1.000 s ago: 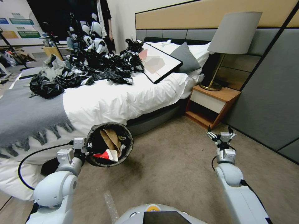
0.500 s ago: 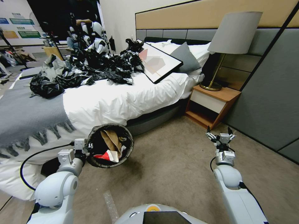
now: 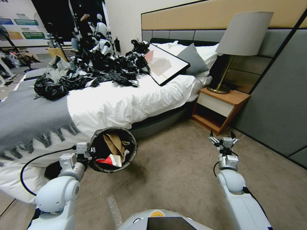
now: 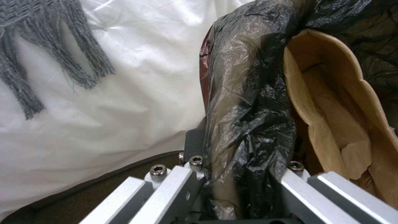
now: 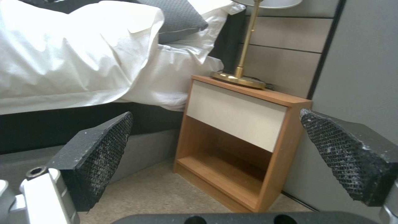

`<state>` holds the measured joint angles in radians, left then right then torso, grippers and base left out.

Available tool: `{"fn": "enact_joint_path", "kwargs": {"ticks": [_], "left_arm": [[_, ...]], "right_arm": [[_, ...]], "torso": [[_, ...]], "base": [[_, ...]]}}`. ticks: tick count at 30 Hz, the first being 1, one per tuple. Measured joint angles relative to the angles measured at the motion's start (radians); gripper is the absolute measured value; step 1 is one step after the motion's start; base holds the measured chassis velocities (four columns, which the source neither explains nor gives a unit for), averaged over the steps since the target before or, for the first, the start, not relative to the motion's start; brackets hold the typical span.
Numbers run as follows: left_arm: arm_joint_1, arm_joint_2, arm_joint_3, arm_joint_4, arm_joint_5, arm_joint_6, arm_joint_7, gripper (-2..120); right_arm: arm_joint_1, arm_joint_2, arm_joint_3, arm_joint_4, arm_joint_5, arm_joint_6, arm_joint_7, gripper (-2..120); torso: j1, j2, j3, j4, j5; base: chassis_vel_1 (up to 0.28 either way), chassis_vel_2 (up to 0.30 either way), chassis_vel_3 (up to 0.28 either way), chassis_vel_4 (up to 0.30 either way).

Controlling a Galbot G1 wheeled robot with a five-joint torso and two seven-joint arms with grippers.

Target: Pick up the trash bin, then pick up the garbage from the floor and place it into the trash bin.

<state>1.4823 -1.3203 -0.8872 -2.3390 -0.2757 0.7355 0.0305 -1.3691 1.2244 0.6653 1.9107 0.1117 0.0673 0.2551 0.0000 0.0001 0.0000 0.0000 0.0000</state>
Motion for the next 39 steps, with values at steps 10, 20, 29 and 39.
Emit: {"fn": "enact_joint_path", "kwargs": {"ticks": [10, 20, 29, 39], "left_arm": [[-0.003, -0.003, -0.003, 0.001, -0.003, 0.0, 0.001, 0], [-0.004, -0.004, -0.006, 0.009, -0.004, 0.0, 0.002, 0], [-0.005, -0.005, -0.006, 0.011, -0.003, 0.0, 0.004, 0], [-0.005, -0.005, -0.006, 0.012, 0.0, 0.0, 0.005, 0]], "right_arm": [[-0.003, -0.001, -0.002, 0.0, -0.001, 0.0, 0.0, 100], [-0.002, 0.007, -0.01, -0.006, -0.003, 0.0, 0.0, 100], [-0.002, 0.011, -0.012, -0.01, -0.005, 0.0, 0.0, 100], [-0.004, 0.018, -0.017, -0.01, -0.009, 0.001, -0.001, 100]], "torso": [[0.0, 0.0, 0.0, 0.0, 0.0], [0.0, 0.0, 0.0, 0.0, -0.0001], [0.0, 0.0, 0.0, -0.0001, 0.0], [0.0, 0.0, 0.0, 0.0, 0.0]], "base": [[0.002, 0.005, 0.004, 0.004], [0.052, 0.037, 0.043, 0.044], [0.066, 0.066, 0.065, 0.069], [0.093, 0.084, 0.095, 0.088]]}}
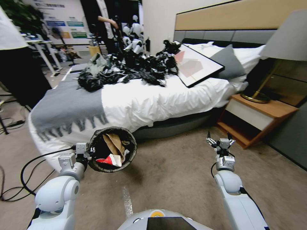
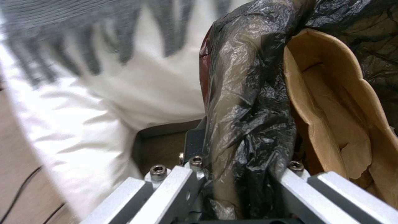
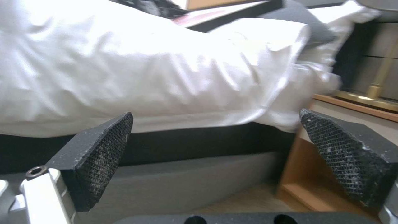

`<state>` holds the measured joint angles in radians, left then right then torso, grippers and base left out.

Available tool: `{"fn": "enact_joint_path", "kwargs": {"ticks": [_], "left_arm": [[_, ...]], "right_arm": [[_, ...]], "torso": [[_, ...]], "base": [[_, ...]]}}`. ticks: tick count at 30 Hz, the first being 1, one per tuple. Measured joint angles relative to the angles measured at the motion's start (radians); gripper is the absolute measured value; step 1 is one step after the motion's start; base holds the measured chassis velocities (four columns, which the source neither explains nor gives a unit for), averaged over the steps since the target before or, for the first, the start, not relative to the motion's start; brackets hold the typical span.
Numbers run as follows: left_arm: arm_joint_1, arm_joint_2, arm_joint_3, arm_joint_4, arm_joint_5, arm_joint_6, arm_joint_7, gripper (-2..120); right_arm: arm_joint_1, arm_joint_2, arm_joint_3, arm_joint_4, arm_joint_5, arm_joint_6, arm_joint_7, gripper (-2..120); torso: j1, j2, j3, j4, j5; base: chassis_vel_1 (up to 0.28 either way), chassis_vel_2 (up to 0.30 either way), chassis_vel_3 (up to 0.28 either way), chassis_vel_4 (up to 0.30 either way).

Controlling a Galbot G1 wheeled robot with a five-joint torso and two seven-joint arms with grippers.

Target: Pick up the trash bin, then pick up the garbage from the floor and place it into the trash bin.

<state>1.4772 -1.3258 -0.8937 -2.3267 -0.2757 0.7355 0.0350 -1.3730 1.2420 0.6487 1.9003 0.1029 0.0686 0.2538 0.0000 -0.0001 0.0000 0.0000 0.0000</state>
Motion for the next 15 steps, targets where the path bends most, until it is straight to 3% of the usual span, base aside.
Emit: {"fn": "enact_joint_path", "kwargs": {"ticks": [15], "left_arm": [[0.0, -0.004, 0.002, 0.004, 0.006, 0.0, 0.001, 0]], "right_arm": [[-0.004, 0.003, -0.01, -0.005, -0.007, 0.005, -0.001, 100]], "torso": [[0.0, 0.0, 0.0, -0.0001, 0.0]], "base": [[0.09, 0.094, 0.094, 0.09]]}}
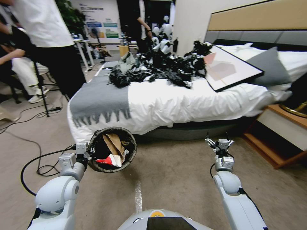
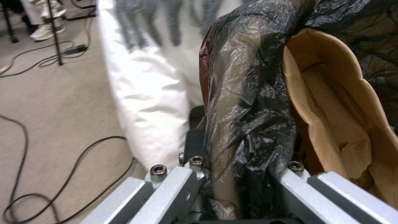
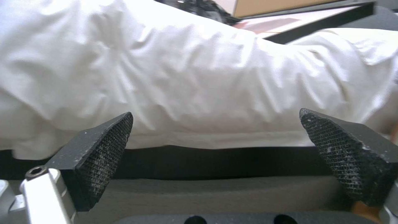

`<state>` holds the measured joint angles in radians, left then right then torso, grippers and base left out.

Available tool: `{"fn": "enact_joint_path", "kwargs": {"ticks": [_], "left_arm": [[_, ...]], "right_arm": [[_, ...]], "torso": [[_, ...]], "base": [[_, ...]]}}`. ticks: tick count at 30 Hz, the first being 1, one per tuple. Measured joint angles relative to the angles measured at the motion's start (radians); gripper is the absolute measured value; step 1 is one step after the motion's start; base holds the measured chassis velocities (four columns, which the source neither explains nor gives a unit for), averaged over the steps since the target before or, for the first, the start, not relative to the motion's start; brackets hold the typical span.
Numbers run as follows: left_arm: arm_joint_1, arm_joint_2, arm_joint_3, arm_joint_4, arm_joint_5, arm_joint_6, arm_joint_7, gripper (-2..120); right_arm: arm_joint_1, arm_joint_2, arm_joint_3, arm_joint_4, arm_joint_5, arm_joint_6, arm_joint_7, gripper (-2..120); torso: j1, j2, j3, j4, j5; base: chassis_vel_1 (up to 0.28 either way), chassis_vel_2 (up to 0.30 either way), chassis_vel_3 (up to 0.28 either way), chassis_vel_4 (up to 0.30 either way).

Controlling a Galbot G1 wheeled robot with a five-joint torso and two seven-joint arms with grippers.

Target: Pick up the trash bin, then pick up the garbage from the floor and place it into the trash bin.

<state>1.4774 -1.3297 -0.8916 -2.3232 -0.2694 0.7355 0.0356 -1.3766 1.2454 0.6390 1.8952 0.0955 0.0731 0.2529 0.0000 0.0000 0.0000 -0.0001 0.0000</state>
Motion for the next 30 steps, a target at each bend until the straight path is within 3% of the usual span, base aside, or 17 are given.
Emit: {"fn": "enact_joint_path", "kwargs": {"ticks": [30], "left_arm": [[0.005, 0.003, 0.001, 0.0, 0.007, 0.0, 0.004, 0]], "right_arm": [[-0.003, 0.004, -0.024, -0.003, -0.008, 0.004, -0.001, 100]], "torso": [[0.0, 0.0, 0.0, 0.0001, 0.0]], "base": [[0.083, 0.082, 0.082, 0.079]]}}
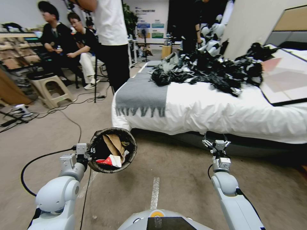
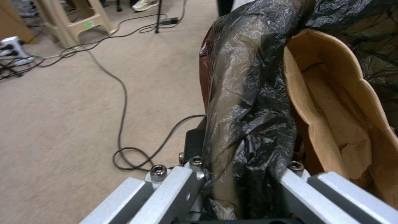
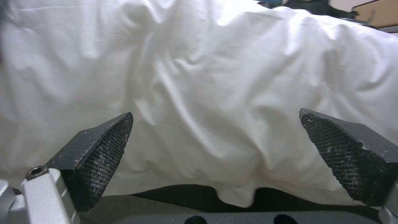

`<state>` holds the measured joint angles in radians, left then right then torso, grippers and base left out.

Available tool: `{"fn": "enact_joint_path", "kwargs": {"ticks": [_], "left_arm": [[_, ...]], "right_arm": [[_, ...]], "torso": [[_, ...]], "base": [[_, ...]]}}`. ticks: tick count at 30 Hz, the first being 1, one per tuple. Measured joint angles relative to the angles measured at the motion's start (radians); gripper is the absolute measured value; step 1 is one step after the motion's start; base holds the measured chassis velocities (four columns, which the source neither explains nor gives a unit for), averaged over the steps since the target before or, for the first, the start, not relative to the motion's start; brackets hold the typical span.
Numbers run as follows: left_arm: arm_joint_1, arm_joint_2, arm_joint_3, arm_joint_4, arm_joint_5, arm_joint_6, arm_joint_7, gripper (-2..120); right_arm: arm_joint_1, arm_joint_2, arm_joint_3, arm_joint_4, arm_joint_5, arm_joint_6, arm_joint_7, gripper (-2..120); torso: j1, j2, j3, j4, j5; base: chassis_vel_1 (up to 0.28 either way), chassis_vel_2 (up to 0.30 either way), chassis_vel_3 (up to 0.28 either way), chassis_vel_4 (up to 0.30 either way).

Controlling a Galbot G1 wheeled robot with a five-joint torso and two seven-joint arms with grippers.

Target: Pick up the trash bin, then pick up the garbage from the floor and place it into the trash bin.

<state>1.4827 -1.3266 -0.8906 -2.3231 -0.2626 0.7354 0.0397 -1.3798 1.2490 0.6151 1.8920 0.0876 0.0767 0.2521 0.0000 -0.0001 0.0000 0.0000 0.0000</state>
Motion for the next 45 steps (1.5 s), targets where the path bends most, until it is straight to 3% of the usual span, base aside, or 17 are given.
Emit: {"fn": "enact_joint_path", "kwargs": {"ticks": [45], "left_arm": [[-0.003, -0.005, 0.001, 0.013, 0.008, 0.0, 0.005, 0]], "right_arm": [[-0.002, 0.007, -0.015, -0.009, -0.011, 0.003, 0.0, 100]], "torso": [[0.0, 0.0, 0.0, -0.0001, 0.0]], "base": [[0.068, 0.068, 0.066, 0.071]]}}
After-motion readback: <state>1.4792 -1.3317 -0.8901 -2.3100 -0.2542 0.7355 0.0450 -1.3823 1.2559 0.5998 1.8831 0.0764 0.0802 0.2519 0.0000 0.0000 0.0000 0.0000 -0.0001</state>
